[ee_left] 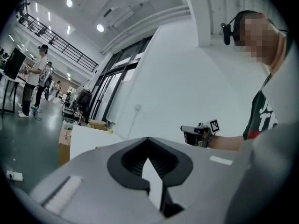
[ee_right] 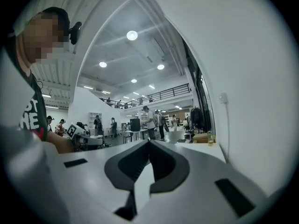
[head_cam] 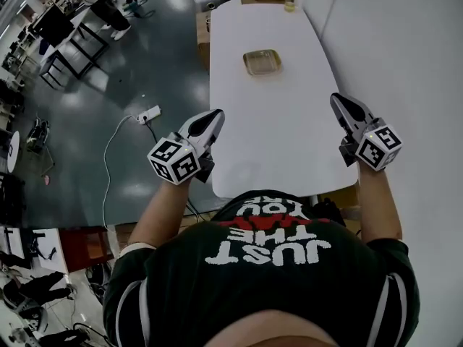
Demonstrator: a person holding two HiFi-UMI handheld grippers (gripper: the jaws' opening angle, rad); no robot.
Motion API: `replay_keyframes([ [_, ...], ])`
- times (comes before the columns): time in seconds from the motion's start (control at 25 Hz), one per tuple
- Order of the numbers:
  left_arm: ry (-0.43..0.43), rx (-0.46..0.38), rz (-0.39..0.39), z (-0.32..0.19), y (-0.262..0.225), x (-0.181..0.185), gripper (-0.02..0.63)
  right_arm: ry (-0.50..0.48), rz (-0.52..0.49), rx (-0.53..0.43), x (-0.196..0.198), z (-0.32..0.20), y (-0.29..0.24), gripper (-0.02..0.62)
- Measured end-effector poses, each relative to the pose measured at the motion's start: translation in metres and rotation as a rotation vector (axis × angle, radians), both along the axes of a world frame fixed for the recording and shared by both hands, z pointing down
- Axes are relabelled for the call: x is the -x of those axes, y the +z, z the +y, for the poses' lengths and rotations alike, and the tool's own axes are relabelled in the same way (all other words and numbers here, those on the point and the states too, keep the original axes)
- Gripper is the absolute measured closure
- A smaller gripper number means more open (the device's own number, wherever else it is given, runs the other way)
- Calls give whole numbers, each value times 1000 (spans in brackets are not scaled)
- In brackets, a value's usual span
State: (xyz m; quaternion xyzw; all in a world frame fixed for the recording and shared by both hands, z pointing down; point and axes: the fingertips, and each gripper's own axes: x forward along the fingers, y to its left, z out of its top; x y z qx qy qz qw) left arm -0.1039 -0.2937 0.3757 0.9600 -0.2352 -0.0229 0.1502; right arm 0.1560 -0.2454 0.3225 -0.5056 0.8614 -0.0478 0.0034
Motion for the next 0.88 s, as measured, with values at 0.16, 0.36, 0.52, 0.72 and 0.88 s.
replay_keyframes([
  [0.16,-13,10,-2,-13,1,-15,600,-2,17,-11,-15,-10,-6,589],
  [0.36,-54,23,-23,-28,-12,-46,600,-45,40,-18,-38,-32,-30,588],
  [0.52,-102,97,-43,-75,-2,-76,600,-114,64,-16,-55,-92,-33,588],
  [0.72,-135,233,-68,-141,55,-92,598,-150,95,-18,-54,-161,-5,588],
  [0.88,-148,352,-87,-214,130,-107,597,-159,96,1,-57,-229,41,588],
])
